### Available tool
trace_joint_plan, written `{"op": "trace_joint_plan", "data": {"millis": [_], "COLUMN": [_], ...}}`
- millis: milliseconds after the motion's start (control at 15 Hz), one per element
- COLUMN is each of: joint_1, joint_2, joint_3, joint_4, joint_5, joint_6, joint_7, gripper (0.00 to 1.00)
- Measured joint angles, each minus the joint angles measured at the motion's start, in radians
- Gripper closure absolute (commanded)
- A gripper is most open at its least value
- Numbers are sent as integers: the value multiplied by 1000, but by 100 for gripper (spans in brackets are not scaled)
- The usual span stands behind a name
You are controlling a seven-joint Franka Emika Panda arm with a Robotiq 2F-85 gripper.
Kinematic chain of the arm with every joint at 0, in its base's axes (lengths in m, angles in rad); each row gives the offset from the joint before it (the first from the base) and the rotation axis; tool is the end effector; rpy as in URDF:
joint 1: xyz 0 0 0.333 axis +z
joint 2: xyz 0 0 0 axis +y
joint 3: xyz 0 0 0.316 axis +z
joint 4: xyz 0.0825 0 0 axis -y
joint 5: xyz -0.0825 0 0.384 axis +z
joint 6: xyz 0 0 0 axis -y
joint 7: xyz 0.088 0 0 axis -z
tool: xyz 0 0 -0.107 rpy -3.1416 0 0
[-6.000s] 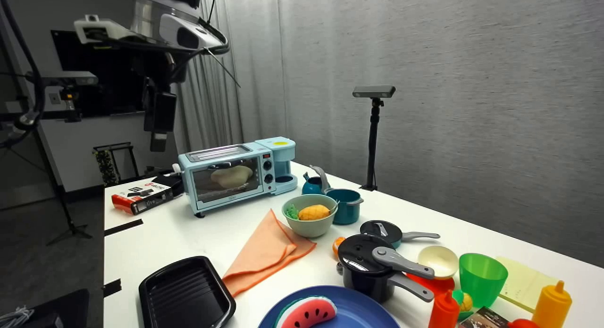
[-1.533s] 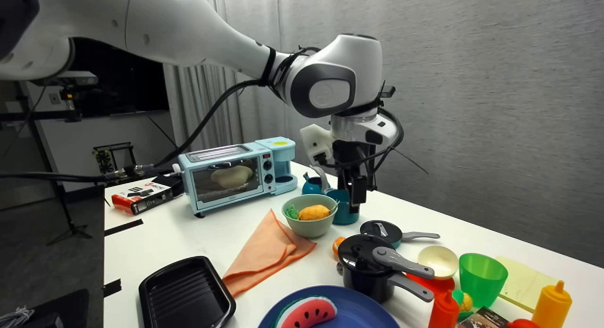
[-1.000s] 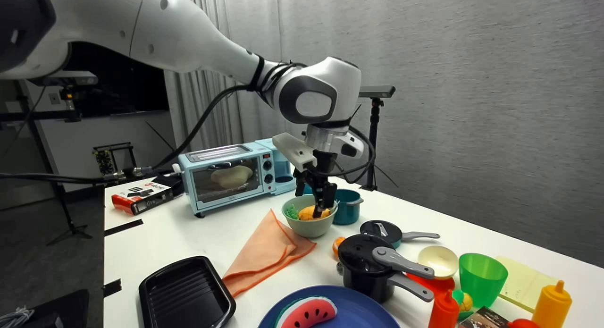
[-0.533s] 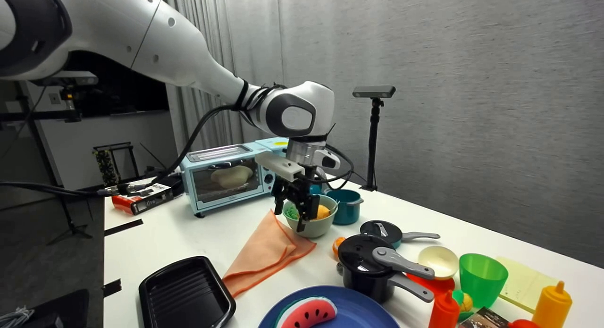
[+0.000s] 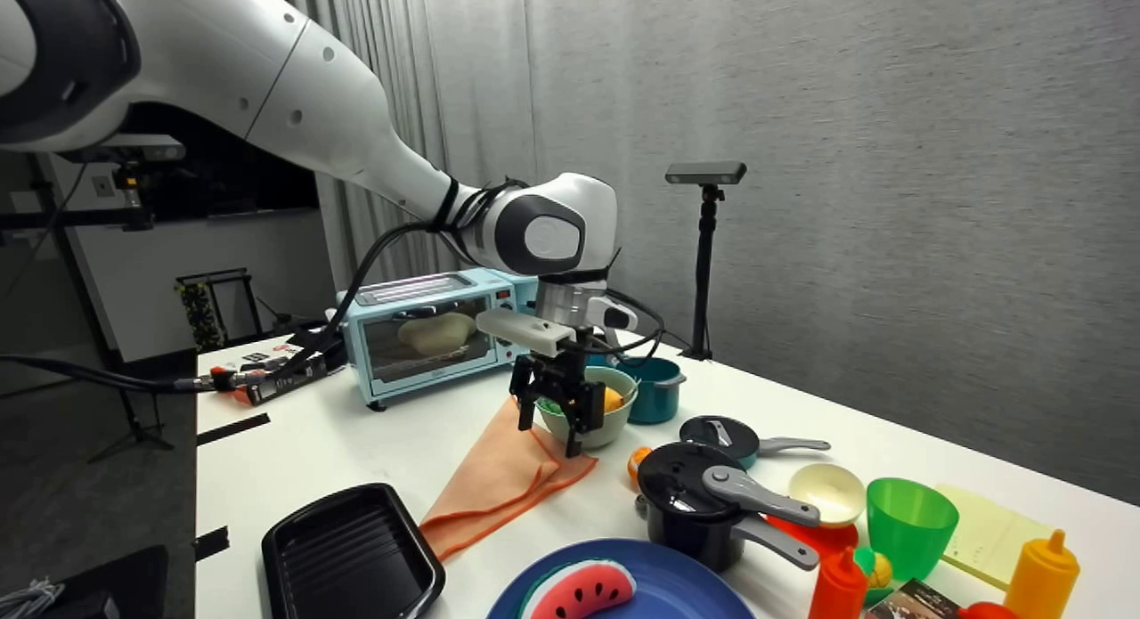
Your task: Unfold the towel on the table
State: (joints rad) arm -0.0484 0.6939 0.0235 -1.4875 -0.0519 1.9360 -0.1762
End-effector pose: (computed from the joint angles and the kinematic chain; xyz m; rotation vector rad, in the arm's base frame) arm 0.6865 -0.0231 0.2455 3.1006 0.2677 -0.3861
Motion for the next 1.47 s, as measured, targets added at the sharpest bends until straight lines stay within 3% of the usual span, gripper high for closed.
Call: {"op": "trace_joint_plan", "data": {"millis": [400,1067,1133,1200,1333,1467], "joint_1": [9,20,21,23,27,30], "joint_2": [5,28,30,31,33,34], "joint_3": [2,7,7,7,8,10], "joint_4": [-52,-78,-78,-79,-79,-79], "joint_5": [-7,1,1,1,1,3], "joint_6": [88,132,147,164,184,186], "joint_7": [4,23,24,25,32,45], "gripper": [0,0,5,26,31,47]}}
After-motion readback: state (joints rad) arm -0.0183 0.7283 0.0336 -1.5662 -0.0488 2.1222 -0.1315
